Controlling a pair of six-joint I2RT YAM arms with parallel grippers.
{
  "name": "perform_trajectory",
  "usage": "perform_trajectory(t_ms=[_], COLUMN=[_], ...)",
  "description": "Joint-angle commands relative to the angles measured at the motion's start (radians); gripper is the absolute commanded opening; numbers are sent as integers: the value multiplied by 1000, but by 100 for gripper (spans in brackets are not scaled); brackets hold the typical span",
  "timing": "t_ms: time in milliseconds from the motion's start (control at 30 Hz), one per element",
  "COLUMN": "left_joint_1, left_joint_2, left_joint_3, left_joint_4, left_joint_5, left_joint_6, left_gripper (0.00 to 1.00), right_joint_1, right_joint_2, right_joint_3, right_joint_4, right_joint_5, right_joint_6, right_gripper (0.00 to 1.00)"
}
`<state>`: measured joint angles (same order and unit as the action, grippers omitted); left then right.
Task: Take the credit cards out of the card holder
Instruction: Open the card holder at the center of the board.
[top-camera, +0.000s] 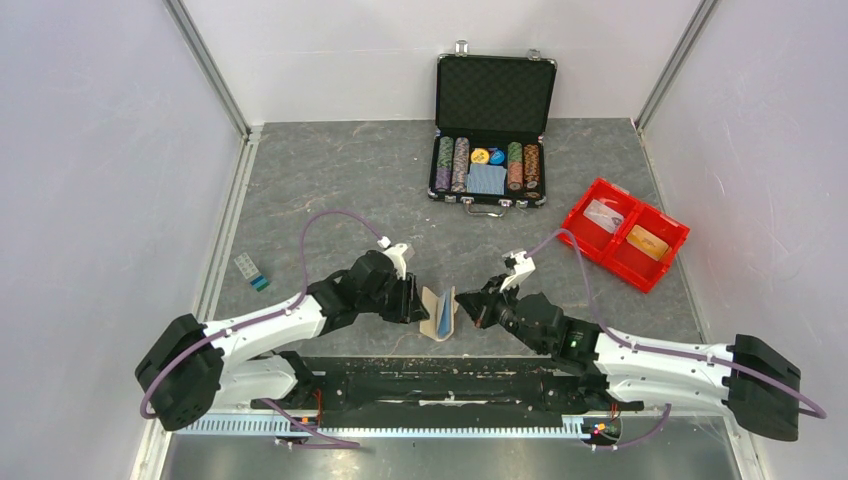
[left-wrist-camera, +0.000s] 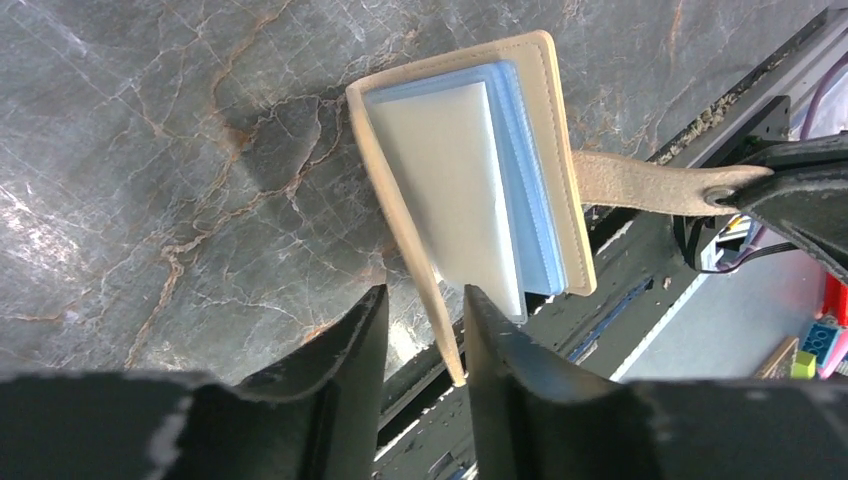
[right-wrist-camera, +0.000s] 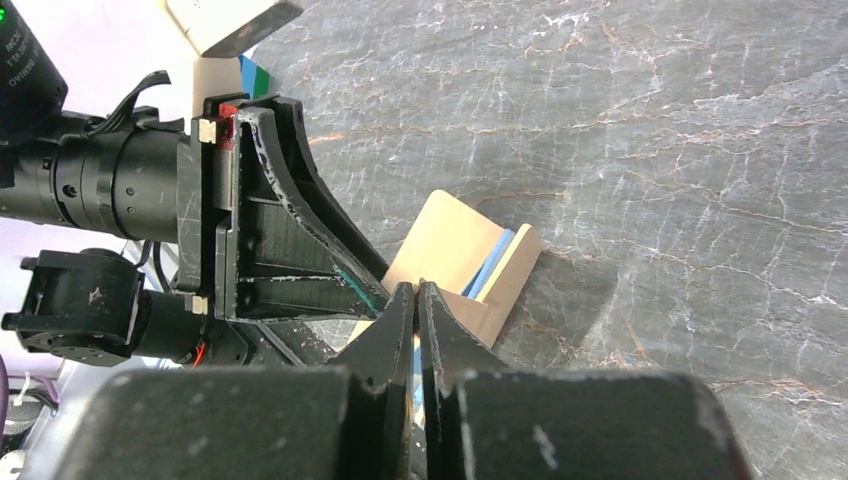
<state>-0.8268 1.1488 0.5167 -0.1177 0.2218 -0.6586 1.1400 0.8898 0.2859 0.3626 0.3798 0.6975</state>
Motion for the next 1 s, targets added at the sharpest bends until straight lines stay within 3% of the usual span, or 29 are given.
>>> perform_trajectory(t_ms=[0, 133, 233, 333, 500, 733, 867, 967], left_joint_1=[-2, -3, -2, -3, -3, -3, -3, -3], left_joint_2=[-2, -8, -6, -4, -6, -10, -19, -27], left_joint_3=[-2, -9, -19, -30, -37, -50, -71, -87], left_joint_4=[10, -6, -6, 0, -10, -11, 4, 23], left_joint_5=[-15, -20, -24, -28, -33, -41, -39, -38], left_joint_6=[-36, -28, -26, -29, -30, -44, -67, -88], left_gripper=[32, 14, 3, 2, 2, 3, 3, 3], right_joint_1=[-21, -76, -121, -143, -146, -146, -146, -146], right_joint_2=[-31, -89, -154, -204, -234, -149, -58, -11], right_joint_3=[-26, -80, -108, -78, 11, -16, -50, -62], right_joint_4=[20, -92, -153, -262, -360, -237, -159, -147], right_joint_5=[16, 53, 57, 74, 44, -121, -188, -193], right_joint_6=[6, 58, 67, 56, 15, 81, 124, 150], right_gripper=[0, 2, 19, 32, 38, 46, 56, 56])
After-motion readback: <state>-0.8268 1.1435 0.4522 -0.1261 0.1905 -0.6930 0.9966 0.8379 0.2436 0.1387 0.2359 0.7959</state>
